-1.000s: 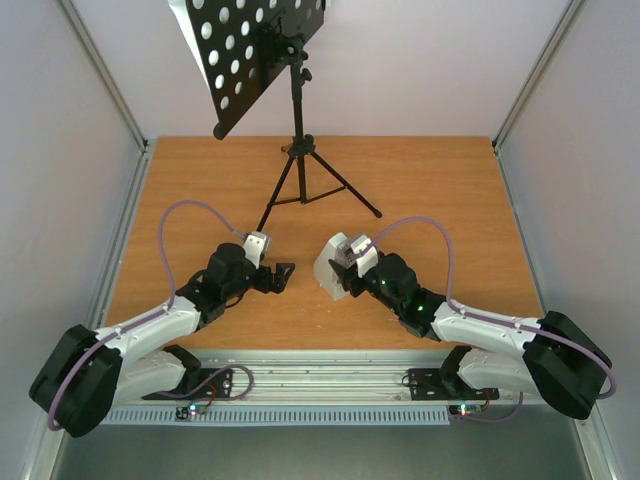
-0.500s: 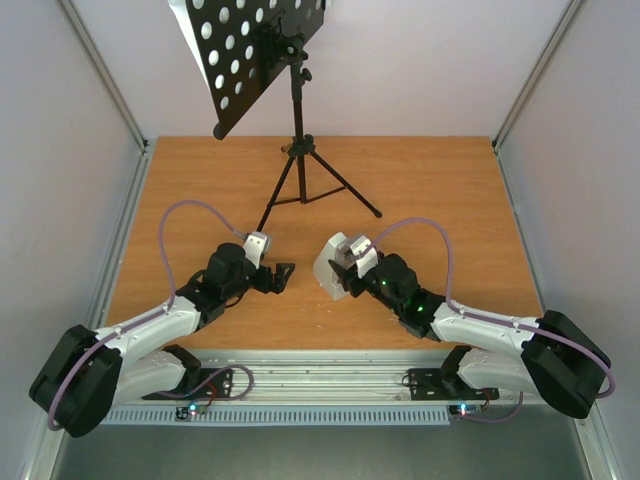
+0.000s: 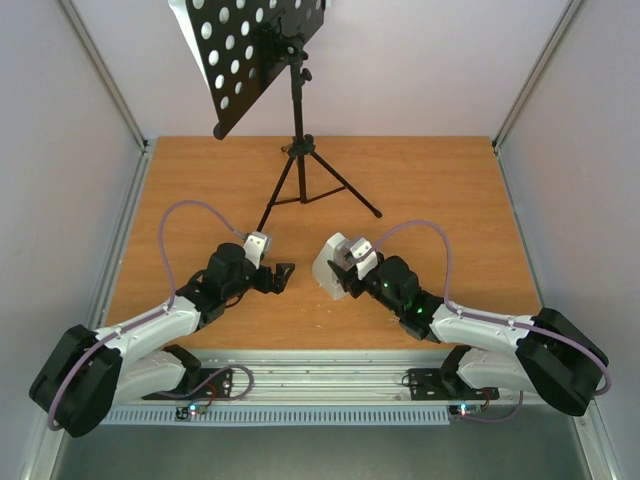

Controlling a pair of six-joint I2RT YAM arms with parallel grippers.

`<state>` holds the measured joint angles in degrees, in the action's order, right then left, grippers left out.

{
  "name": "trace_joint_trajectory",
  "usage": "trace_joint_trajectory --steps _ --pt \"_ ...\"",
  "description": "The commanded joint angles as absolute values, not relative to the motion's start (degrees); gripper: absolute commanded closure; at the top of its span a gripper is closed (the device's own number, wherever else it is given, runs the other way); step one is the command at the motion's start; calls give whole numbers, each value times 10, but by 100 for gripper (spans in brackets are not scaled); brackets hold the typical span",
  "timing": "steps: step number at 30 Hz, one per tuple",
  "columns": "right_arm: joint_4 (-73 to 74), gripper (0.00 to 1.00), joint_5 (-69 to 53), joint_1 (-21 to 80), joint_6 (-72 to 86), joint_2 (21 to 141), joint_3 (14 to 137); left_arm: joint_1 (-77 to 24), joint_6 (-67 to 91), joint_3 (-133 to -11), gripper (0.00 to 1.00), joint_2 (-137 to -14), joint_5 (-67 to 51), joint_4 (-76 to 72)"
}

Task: Pack up the instrument practice props
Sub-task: Close the cover of the metronome.

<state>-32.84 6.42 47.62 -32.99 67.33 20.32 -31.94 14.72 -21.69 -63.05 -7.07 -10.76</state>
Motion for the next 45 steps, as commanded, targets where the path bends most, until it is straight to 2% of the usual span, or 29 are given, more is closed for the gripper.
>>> trace_joint_trajectory --steps 1,21,33,41,45 --pt "-336 38 67 475 -345 681 189 -317 139 -218 1 -628 -69 -139" --pt "-318 29 72 475 -325 684 182 -317 137 -218 1 -617 -67 -133" --pt "-313 29 69 475 -325 678 183 -317 137 -218 1 -619 -68 -134" --pt "-304 34 62 475 -326 651 179 -317 138 -219 1 -626 -72 -136" --pt "-301 30 59 475 -329 664 187 -317 139 -220 1 -630 -75 -138"
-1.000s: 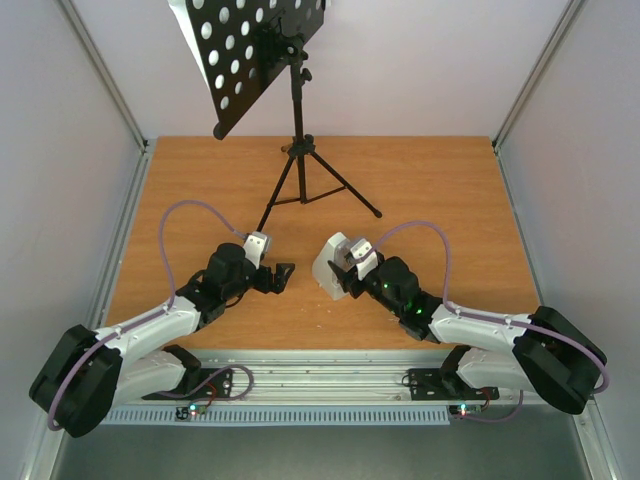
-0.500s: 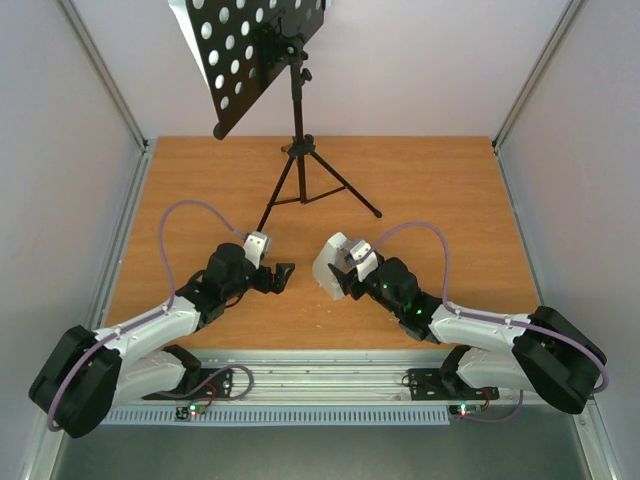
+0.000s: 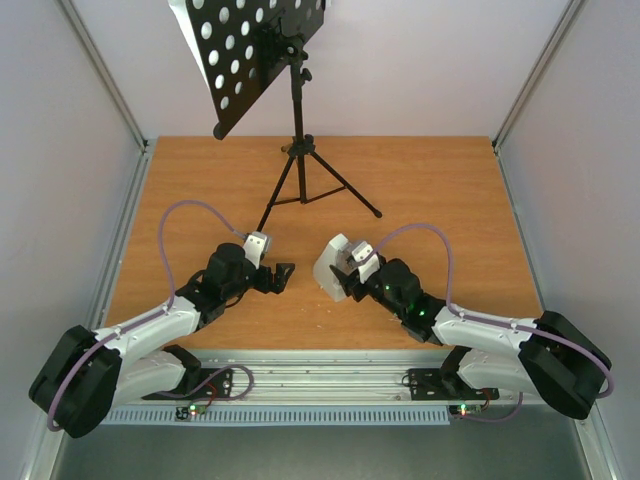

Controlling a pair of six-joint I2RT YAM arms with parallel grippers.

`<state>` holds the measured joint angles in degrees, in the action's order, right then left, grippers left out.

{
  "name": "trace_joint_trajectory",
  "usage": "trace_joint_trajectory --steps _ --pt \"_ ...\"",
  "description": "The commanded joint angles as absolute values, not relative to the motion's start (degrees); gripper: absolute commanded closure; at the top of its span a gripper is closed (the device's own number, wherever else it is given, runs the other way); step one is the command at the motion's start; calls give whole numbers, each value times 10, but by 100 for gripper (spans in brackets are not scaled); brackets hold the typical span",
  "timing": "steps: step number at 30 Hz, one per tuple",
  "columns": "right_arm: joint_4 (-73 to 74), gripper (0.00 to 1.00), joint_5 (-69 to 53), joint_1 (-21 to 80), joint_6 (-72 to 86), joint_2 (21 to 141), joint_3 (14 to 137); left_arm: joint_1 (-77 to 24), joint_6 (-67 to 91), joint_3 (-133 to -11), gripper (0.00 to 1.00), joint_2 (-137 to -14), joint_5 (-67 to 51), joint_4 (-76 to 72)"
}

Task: Pack up the instrument practice props
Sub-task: Close the cover of the metronome.

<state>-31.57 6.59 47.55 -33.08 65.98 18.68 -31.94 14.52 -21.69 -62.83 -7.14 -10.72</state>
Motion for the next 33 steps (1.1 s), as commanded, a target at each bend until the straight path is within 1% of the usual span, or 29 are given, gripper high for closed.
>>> trace_joint_trajectory --steps 1,7,16,17,18,19,33 --pt "-301 29 58 475 -329 670 189 -317 139 -220 1 -630 -74 -138" --pt "-282 17 62 475 -320 681 204 -317 139 -220 1 -629 -73 -137" --pt "-269 11 71 475 -313 674 207 -317 139 -221 1 -631 -75 -138" --pt "-266 9 72 475 -311 672 208 -317 139 -221 1 -631 -75 -138" --pt "-262 3 72 475 -310 670 209 -317 139 -221 1 -631 -75 -138" --pt "-255 2 72 475 -308 668 211 -317 139 -221 1 -631 -75 -139" --pt "-212 1 97 475 -295 610 197 -317 141 -220 1 -633 -79 -141"
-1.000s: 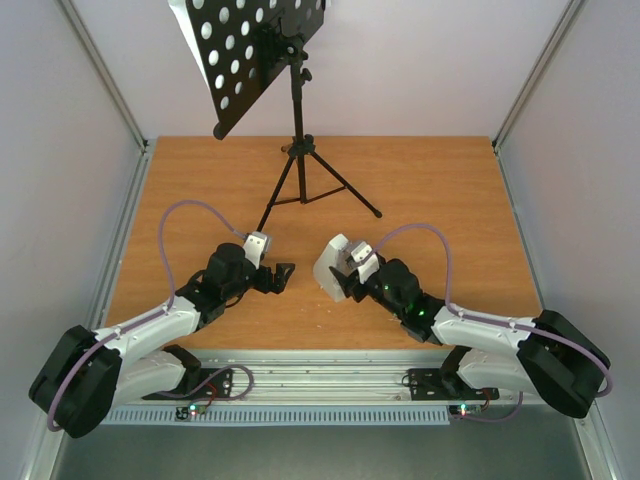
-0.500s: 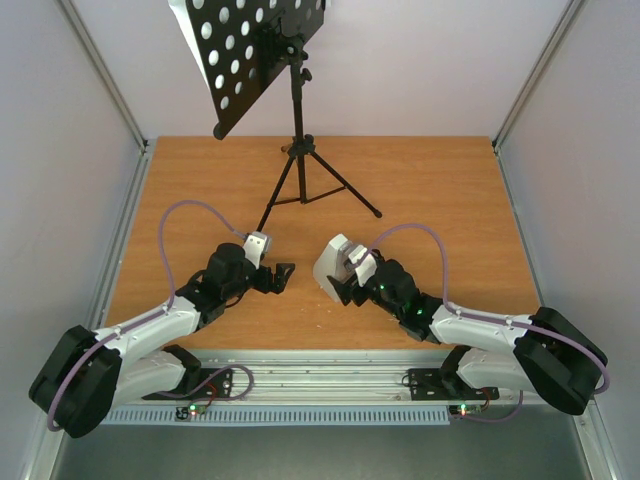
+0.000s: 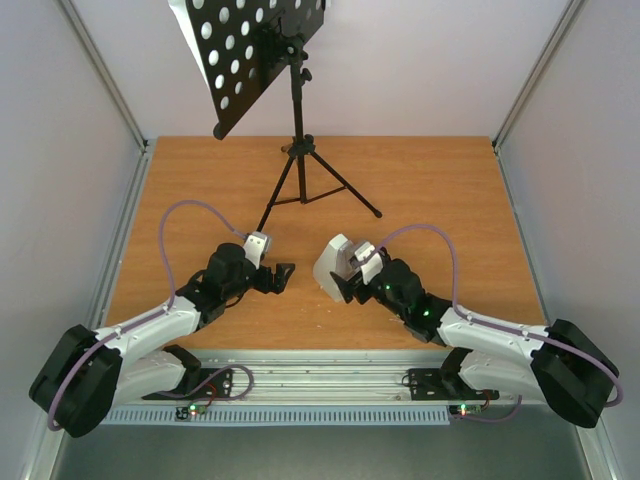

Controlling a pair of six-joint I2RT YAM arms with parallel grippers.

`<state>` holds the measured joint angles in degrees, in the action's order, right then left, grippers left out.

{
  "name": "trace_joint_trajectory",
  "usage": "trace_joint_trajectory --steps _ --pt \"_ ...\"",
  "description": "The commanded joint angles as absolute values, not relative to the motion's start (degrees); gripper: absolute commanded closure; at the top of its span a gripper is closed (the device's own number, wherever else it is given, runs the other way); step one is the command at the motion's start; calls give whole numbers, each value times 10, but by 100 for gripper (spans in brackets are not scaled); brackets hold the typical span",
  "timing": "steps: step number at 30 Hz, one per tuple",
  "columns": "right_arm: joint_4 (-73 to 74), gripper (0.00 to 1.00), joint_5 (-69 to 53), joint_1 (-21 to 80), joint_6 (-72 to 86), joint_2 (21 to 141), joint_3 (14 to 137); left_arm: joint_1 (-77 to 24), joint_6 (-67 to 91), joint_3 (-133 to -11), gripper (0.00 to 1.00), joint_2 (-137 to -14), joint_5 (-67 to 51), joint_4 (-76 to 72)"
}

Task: Pack up the instrument practice props
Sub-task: Close the cover of the metronome.

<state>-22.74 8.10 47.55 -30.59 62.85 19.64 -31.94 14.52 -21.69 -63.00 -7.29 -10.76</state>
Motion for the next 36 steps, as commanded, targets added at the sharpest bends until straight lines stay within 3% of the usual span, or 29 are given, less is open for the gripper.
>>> trace_joint_trajectory --steps 1,17,24,30,36 --pt "-209 2 97 475 -293 607 196 -317 141 -221 1 -633 -80 -141" --pt "-65 1 49 476 -225 449 183 -317 140 -207 1 -600 -50 -139" --pt "104 1 105 475 -171 259 193 -317 137 -190 1 -567 -51 -152" --pt "218 1 175 475 -148 66 205 -318 119 -183 1 -522 -146 -157" --pt "227 2 199 475 -146 93 221 -362 134 -282 1 -509 -169 -52"
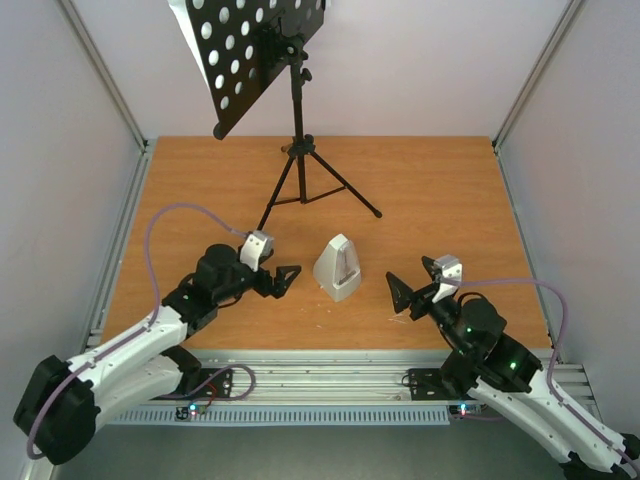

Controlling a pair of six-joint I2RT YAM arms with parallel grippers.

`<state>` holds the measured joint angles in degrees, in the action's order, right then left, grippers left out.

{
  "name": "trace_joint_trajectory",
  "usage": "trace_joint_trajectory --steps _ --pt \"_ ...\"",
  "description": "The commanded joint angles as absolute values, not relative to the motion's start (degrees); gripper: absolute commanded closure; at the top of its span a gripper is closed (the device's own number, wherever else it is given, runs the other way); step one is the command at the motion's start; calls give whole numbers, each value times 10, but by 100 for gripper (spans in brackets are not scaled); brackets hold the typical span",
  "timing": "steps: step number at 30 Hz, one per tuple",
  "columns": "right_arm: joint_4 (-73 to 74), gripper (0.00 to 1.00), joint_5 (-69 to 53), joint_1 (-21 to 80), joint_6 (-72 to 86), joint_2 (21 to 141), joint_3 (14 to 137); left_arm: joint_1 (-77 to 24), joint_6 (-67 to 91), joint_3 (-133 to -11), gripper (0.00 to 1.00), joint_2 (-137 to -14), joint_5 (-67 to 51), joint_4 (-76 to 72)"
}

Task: Pack up the instrument practice props
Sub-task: Close the cover of the metronome.

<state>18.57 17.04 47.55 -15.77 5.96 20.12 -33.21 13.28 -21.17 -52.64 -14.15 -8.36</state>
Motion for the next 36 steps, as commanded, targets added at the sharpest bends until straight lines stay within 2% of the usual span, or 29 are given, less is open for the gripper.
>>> trace_joint_trajectory --steps 1,8,14,28,36 --pt "226 1 198 475 -147 109 226 -378 132 -305 1 -511 -157 -29" --pt "213 1 198 475 -152 157 232 -467 84 -482 1 -593 -46 147" --pt "219 2 201 475 -150 147 230 -472 93 -583 1 -690 -58 212" --pt "224 2 196 475 -141 139 215 -485 109 -669 1 -787 -88 211" --pt "226 1 197 475 -140 135 213 -513 82 -709 0 -837 36 255"
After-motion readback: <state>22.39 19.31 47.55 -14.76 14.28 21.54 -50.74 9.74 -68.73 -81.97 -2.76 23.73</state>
